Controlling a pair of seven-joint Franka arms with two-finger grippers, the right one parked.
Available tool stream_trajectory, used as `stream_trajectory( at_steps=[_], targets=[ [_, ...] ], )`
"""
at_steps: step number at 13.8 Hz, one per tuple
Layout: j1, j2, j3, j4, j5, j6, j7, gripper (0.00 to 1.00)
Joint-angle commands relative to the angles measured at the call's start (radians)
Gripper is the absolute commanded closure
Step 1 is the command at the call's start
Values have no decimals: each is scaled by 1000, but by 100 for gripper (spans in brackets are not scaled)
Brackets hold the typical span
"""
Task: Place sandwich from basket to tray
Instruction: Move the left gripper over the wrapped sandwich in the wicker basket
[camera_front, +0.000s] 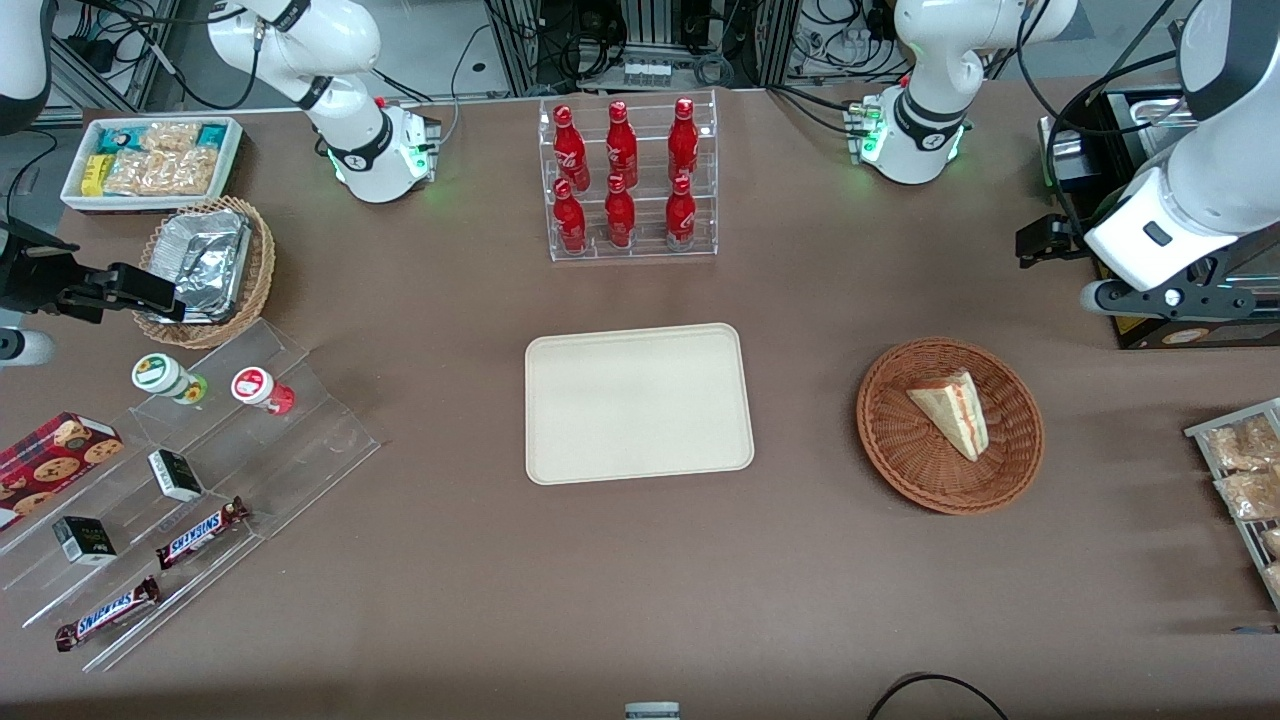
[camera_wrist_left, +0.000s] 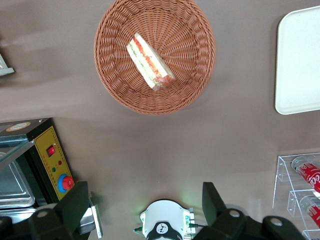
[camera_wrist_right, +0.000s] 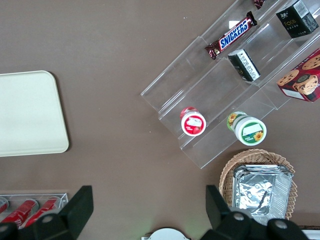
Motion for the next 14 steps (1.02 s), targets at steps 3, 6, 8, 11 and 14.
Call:
stream_trajectory(
  at_steps=[3, 6, 8, 11, 14],
  targets=[
    [10, 4, -5, 10, -2, 13, -2, 0],
    [10, 56, -6, 4, 1, 36, -3, 0],
    [10, 77, -6, -21, 1, 85, -3, 0],
    [12, 77, -4, -139, 1, 234, -13, 0],
    [29, 80, -3, -249, -7, 366, -13, 0]
  ],
)
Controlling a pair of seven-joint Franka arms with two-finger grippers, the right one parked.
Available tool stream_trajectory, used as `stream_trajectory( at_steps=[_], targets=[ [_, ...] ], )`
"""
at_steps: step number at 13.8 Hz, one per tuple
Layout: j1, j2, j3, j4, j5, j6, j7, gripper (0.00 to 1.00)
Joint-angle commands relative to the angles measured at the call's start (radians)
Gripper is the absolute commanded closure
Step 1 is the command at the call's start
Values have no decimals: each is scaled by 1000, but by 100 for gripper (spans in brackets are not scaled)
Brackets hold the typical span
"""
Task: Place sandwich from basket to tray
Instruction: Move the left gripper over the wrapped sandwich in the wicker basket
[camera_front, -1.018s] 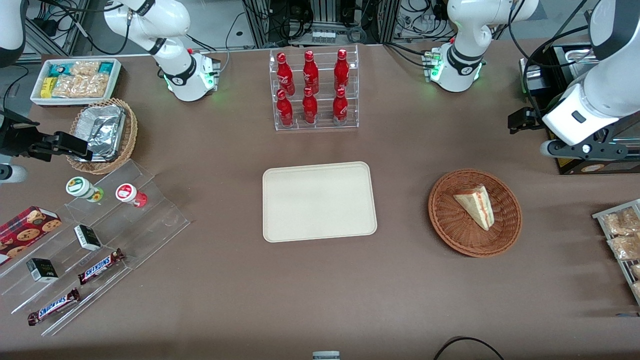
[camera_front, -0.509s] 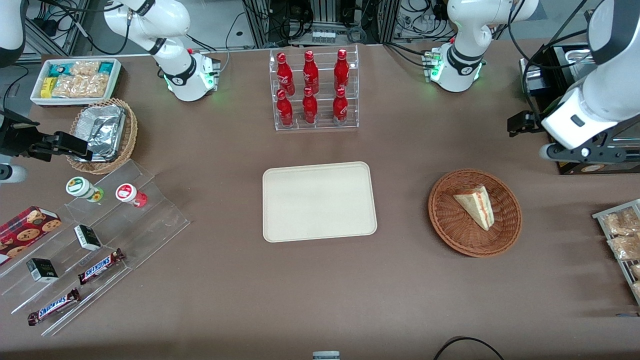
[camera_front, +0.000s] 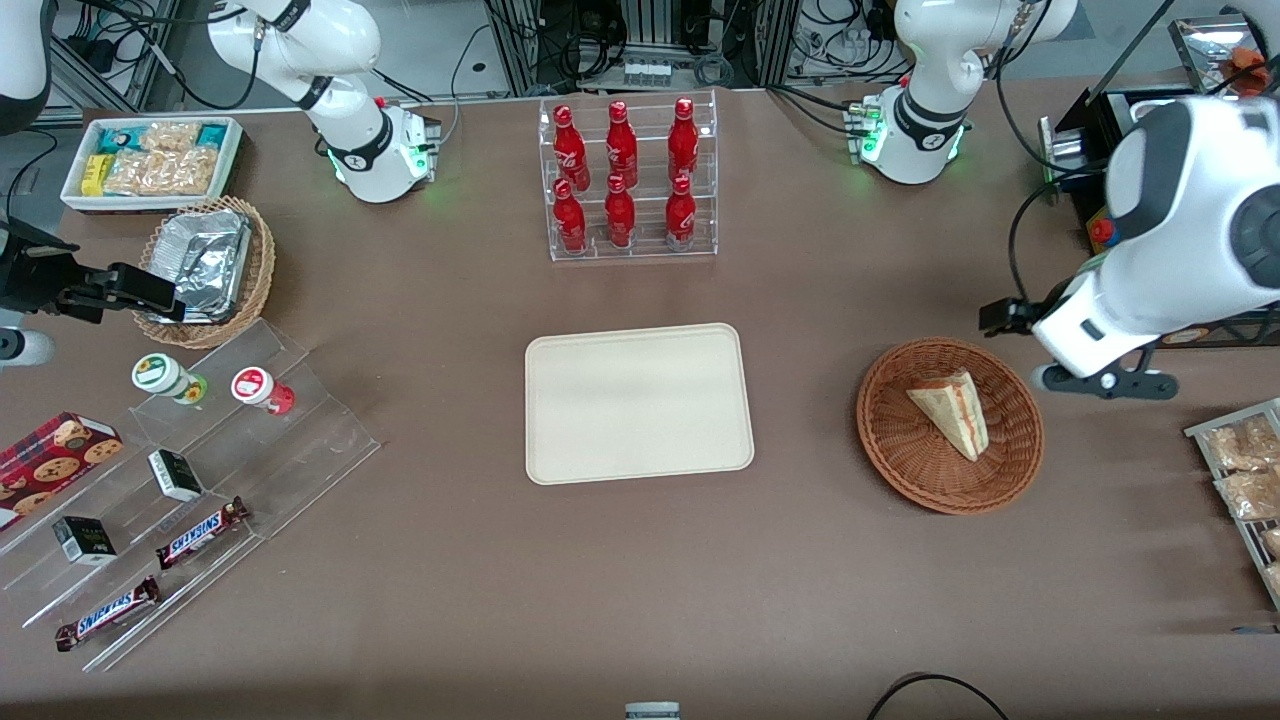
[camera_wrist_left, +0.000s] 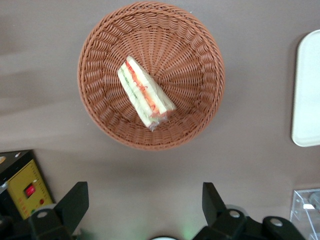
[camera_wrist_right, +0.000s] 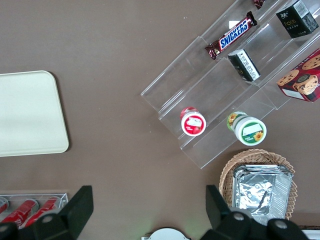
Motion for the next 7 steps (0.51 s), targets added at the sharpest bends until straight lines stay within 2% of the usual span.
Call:
stream_trajectory(
  at_steps=[1, 7],
  targets=[
    [25, -19, -7, -100, -7, 106, -10, 0],
    [53, 33, -4, -219, -6, 307, -13, 0]
  ],
)
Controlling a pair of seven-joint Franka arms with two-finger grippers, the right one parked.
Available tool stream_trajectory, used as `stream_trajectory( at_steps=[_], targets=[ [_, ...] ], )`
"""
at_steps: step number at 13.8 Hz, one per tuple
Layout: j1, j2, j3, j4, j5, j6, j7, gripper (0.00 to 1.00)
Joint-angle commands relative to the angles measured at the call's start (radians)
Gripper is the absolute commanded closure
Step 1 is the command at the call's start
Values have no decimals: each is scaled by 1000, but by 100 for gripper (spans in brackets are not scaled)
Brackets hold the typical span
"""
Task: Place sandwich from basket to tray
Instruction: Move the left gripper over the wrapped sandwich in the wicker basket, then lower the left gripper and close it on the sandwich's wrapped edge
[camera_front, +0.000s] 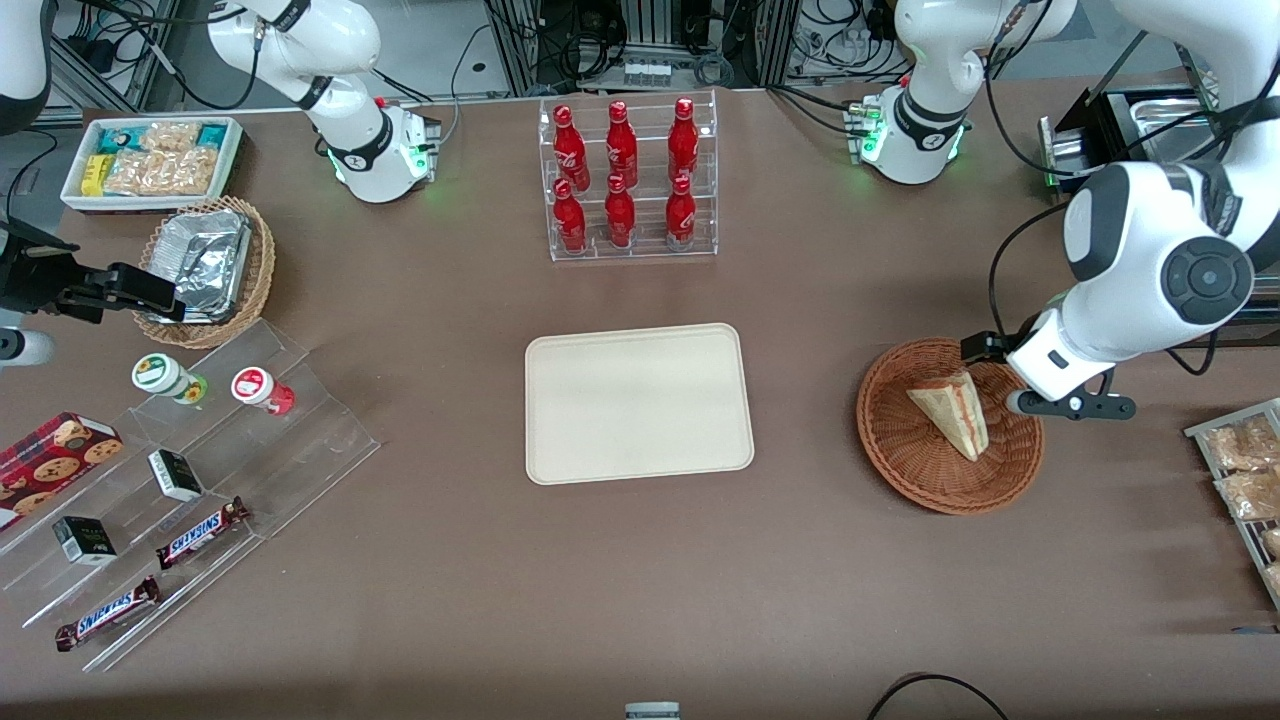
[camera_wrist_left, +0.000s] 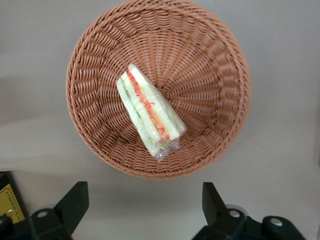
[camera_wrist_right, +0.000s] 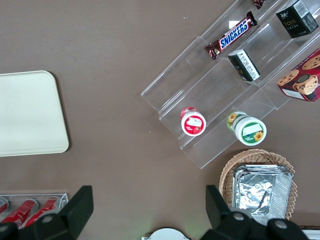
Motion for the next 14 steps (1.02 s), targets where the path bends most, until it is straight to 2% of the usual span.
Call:
stream_trajectory(
  at_steps=[1, 5, 14],
  targets=[
    [16, 21, -6, -41, -6, 83, -11, 0],
    [16, 36, -6, -79, -6, 157, -83, 0],
    [1, 81, -11, -76, -10, 221, -546, 0]
  ],
)
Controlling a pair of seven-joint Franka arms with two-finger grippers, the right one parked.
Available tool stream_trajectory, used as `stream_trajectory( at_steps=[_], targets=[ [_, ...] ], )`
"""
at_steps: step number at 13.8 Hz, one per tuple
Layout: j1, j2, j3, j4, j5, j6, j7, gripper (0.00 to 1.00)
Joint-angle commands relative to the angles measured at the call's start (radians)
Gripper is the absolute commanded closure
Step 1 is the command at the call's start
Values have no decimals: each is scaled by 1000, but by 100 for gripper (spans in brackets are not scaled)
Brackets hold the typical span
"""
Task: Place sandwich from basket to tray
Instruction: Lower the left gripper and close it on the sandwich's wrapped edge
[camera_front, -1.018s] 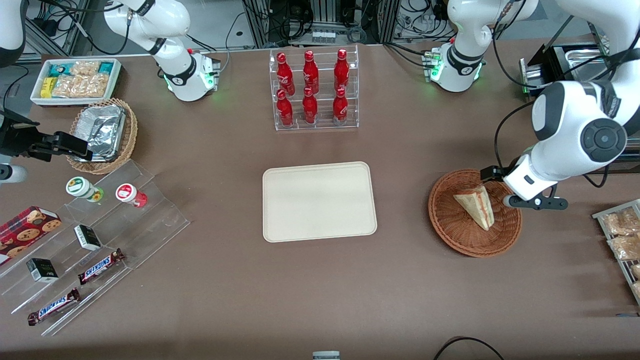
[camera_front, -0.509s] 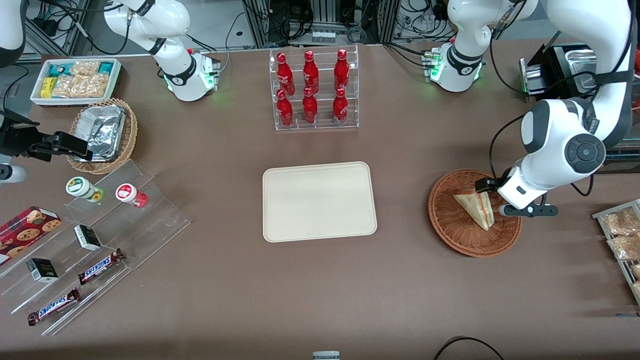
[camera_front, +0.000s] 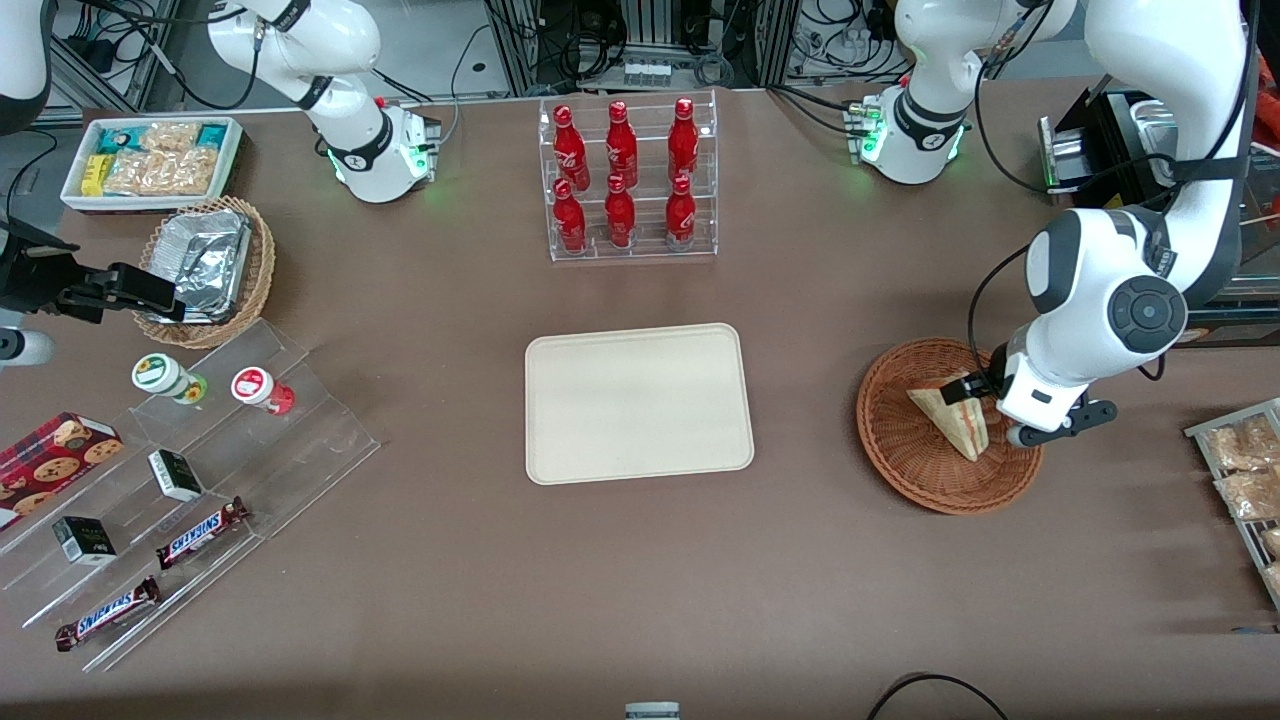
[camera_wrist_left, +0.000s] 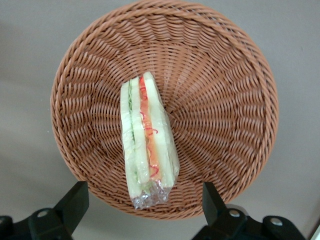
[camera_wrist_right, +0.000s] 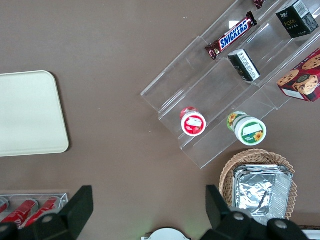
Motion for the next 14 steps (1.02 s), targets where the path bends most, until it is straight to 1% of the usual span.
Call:
stream_trajectory(
  at_steps=[1, 4, 6, 9, 11, 12, 14],
  targets=[
    [-3, 12, -2, -5, -8, 43, -139, 0],
    [-4, 23, -5, -14, -5, 84, -168, 0],
    [-23, 25, -5, -31, -4, 90, -228, 0],
    [-33, -20, -5, -99, 2, 118, -250, 0],
    [-32, -56, -5, -169, 2, 176, -251, 0],
    [-30, -61, -5, -188, 4, 198, -251, 0],
    [-24, -79, -2, -194, 8, 187, -245, 0]
  ],
)
